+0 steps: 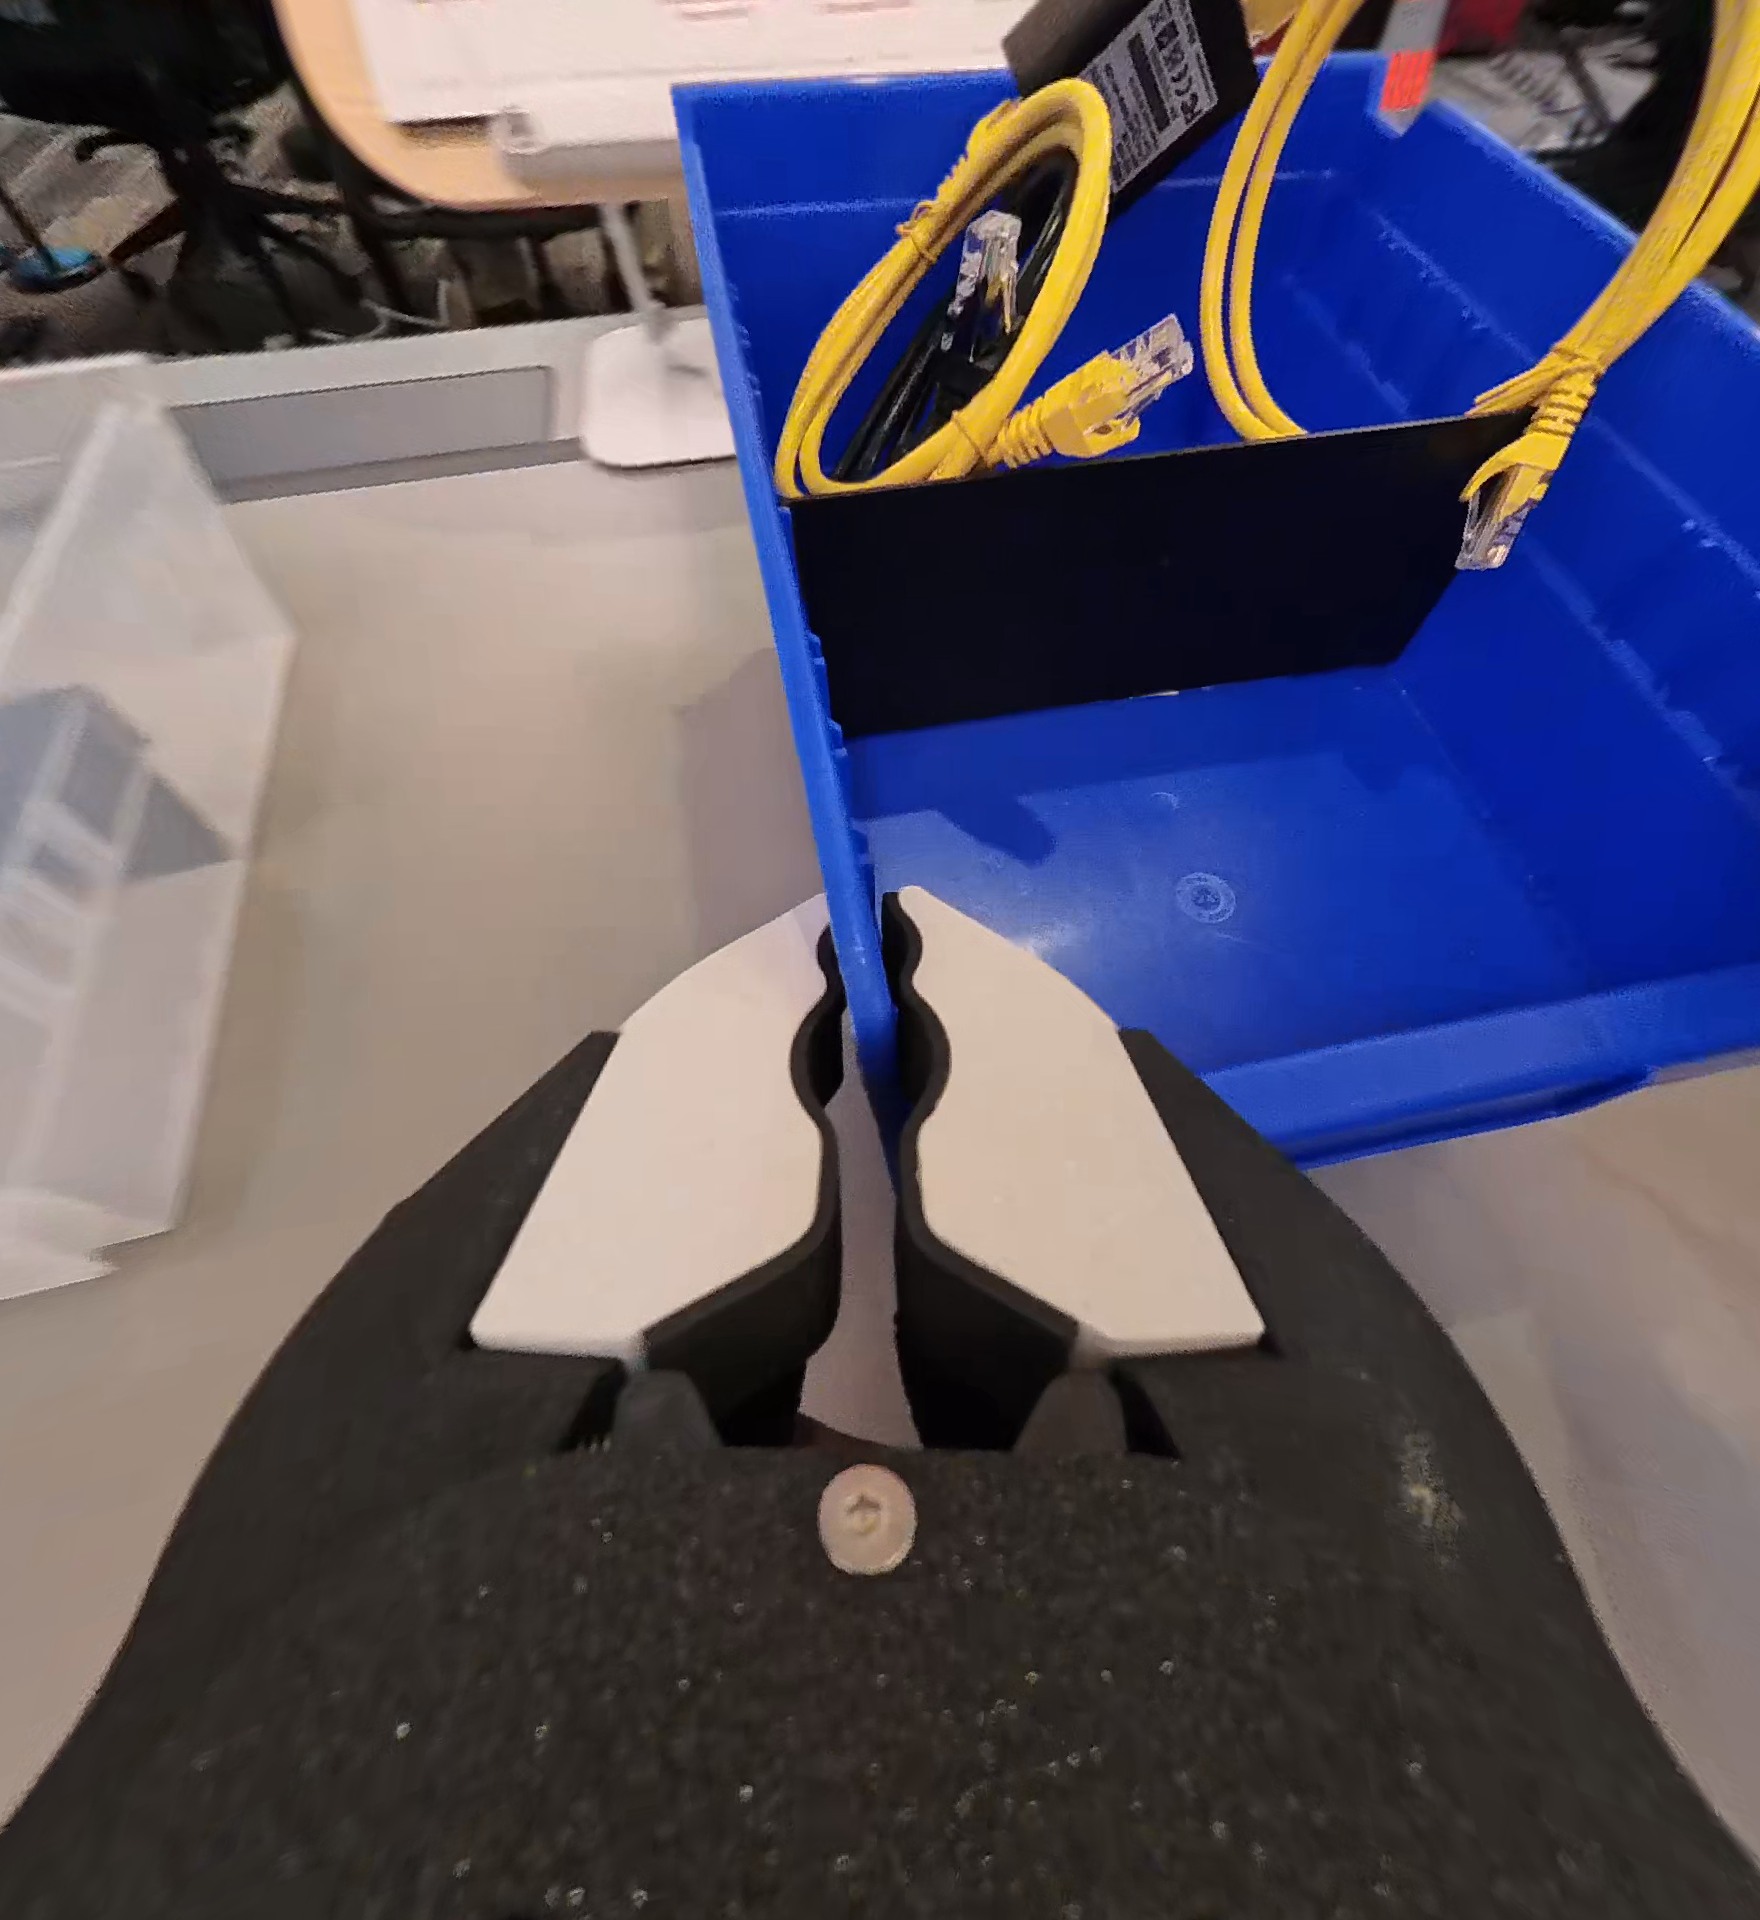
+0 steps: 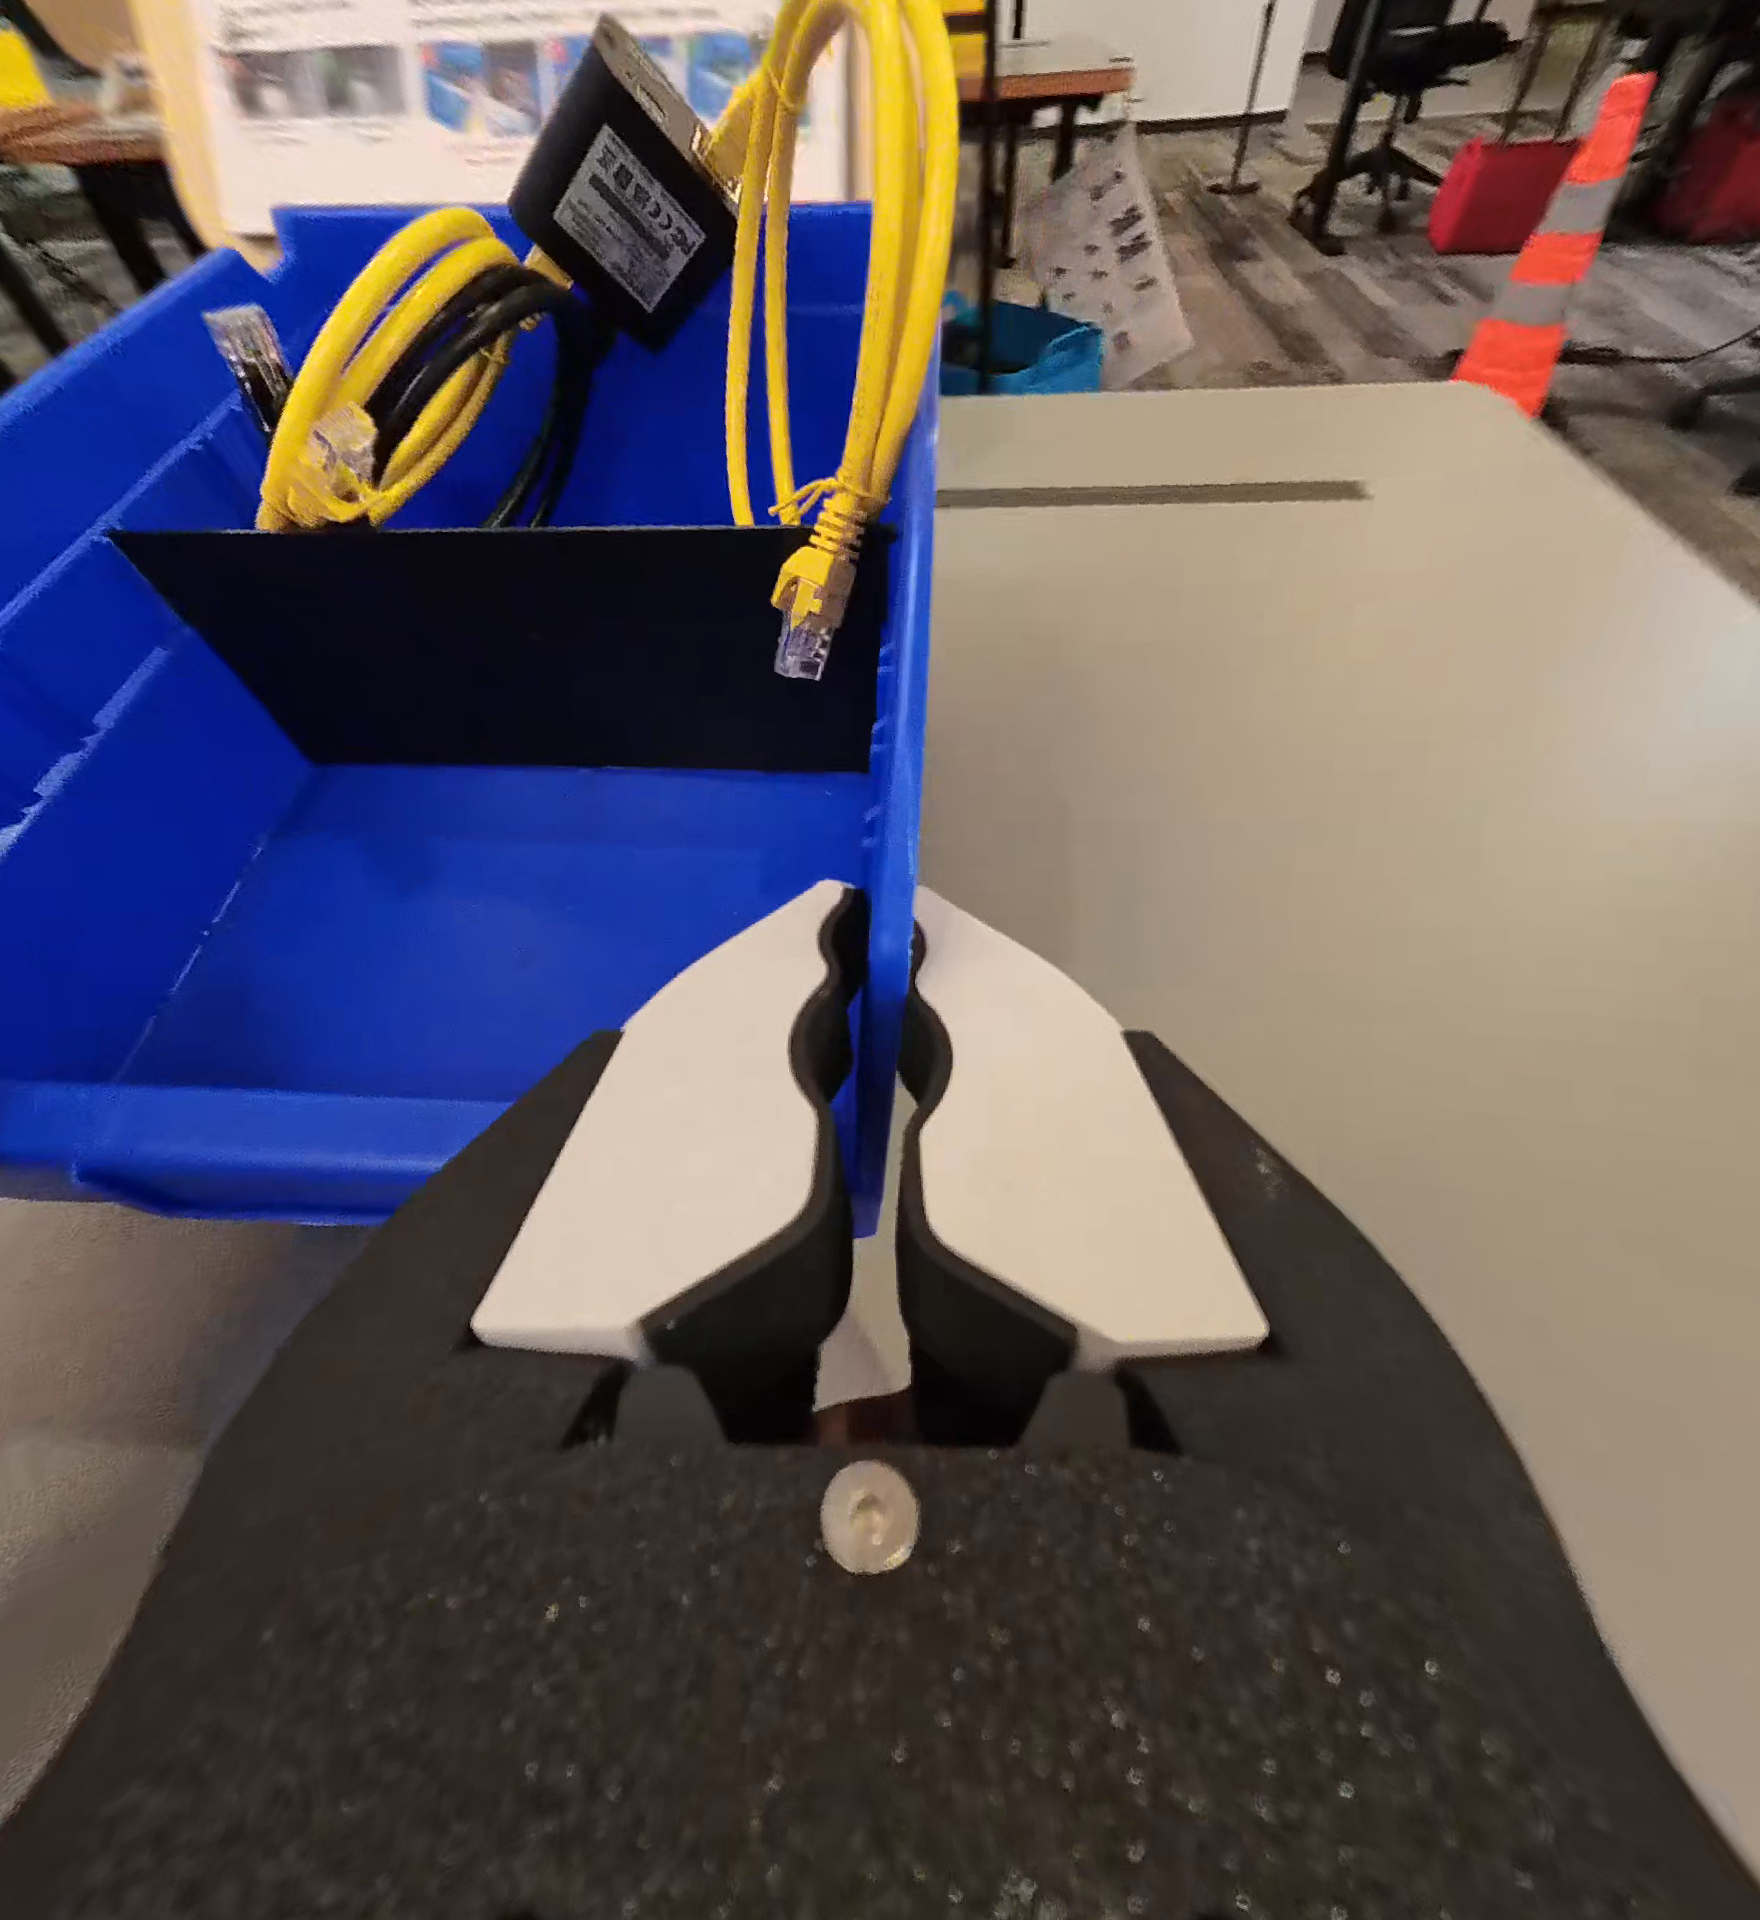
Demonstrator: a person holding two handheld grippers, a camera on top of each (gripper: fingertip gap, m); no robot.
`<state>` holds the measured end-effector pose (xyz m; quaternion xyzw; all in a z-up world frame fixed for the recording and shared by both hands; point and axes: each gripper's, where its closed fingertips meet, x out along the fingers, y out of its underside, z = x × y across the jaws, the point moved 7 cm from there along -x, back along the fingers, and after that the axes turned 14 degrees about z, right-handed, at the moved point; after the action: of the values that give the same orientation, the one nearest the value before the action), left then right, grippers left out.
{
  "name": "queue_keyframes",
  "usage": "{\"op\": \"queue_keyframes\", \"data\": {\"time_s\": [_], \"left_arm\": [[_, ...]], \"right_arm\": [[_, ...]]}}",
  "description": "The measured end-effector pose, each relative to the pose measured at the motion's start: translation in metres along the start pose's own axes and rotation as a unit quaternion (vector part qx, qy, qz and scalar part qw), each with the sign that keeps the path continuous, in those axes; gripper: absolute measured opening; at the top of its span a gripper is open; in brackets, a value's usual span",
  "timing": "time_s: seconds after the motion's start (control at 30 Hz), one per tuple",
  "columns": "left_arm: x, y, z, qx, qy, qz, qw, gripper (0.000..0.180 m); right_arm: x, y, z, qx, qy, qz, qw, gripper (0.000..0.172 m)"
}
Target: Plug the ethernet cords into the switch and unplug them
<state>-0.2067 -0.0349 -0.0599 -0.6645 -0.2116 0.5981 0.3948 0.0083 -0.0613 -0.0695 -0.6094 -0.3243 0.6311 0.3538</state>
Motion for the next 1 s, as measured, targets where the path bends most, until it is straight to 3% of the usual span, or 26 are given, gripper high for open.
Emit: {"op": "queue_keyframes", "data": {"time_s": [0.23, 0.43, 0.5, 0.6, 0.73, 0.87, 1.0], "left_arm": [[0.017, 0.014, 0.091, -0.005, -0.022, 0.029, 0.999, 0.003], [0.027, 0.027, 0.11, -0.011, 0.031, 0.052, 0.998, 0.009], [0.017, 0.028, 0.108, -0.008, 0.048, 0.058, 0.997, 0.034], [-0.015, 0.036, 0.114, 0.006, 0.056, 0.043, 0.997, 0.053], [-0.072, 0.063, 0.142, -0.008, 0.085, 0.002, 0.996, 0.058], [-0.106, 0.089, 0.213, -0.074, 0.042, -0.003, 0.996, 0.063], [-0.098, 0.107, 0.302, -0.135, -0.051, 0.026, 0.989, 0.069]], "right_arm": [[0.045, 0.006, 0.09, 0.002, -0.025, 0.028, 0.999, 0.002], [0.05, 0.014, 0.102, -0.053, -0.066, 0.007, 0.996, 0.005], [0.048, 0.013, 0.099, -0.068, -0.094, 0.012, 0.993, 0.009], [0.036, 0.007, 0.091, -0.113, -0.126, -0.009, 0.985, 0.03], [0.014, 0.0, 0.075, -0.18, -0.151, -0.052, 0.971, 0.035], [-0.004, -0.007, 0.068, -0.18, -0.165, -0.067, 0.967, 0.042], [-0.026, -0.014, 0.096, -0.172, -0.204, -0.061, 0.962, 0.047]]}}
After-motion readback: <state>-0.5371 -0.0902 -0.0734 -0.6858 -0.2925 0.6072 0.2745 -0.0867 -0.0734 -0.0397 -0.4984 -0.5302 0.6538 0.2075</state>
